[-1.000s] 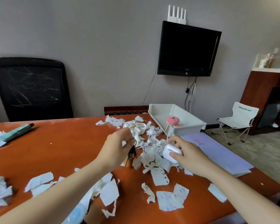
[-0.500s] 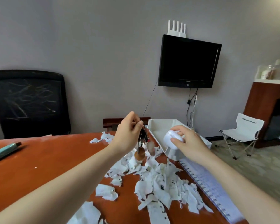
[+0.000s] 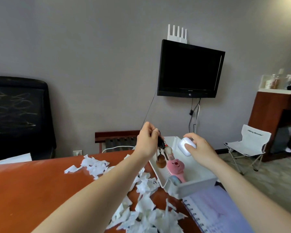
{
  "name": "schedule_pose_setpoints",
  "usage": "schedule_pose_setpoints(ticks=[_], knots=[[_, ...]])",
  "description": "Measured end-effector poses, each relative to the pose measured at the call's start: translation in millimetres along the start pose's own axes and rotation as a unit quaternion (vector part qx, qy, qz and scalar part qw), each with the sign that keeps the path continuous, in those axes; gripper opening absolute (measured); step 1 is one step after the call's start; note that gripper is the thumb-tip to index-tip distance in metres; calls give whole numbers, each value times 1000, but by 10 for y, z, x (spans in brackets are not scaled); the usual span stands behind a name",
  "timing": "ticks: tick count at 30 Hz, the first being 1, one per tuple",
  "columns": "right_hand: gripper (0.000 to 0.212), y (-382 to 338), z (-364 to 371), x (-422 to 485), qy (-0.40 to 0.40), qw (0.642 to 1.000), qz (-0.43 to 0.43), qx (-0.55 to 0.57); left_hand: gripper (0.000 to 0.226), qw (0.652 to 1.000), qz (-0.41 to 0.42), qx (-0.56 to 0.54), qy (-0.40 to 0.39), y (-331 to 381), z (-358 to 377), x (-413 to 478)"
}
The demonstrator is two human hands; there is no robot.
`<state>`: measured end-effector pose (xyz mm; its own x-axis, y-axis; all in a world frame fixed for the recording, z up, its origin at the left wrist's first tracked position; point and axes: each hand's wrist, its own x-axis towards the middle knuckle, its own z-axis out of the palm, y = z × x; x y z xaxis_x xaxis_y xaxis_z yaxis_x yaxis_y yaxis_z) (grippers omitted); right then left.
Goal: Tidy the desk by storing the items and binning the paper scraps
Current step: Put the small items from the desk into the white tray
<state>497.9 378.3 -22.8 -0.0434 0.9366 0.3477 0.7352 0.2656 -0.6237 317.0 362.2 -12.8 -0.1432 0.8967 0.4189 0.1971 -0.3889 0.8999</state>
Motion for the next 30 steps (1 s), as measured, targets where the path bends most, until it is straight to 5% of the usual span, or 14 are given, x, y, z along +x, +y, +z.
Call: schedule_pose_setpoints(ticks=[6, 11, 14, 19, 22, 27, 30], knots=[[28, 374, 220, 286, 8, 999, 47, -13, 24, 996, -87, -13, 9, -414, 280, 369], [28, 633, 420, 364, 14, 998, 62, -17, 13, 980, -141, 138, 14, -694, 445, 609], [24, 712, 487, 397, 15, 997, 75, -17, 24, 965, -167, 201, 8, -826, 495, 737], [17, 771, 520, 424, -34, 993, 93, -64, 34, 917, -272, 276, -92, -912, 644, 769], [16, 787, 568, 418, -80, 987, 107, -93, 37, 892, -176, 382, -167, -912, 688, 718], [24, 820, 602, 421, -133, 970, 148, -140, 38, 919, -283, 257, -99, -982, 675, 725], [14, 817, 599, 431, -124, 966, 159, -160, 39, 909, -235, 325, -116, -1117, 682, 725]])
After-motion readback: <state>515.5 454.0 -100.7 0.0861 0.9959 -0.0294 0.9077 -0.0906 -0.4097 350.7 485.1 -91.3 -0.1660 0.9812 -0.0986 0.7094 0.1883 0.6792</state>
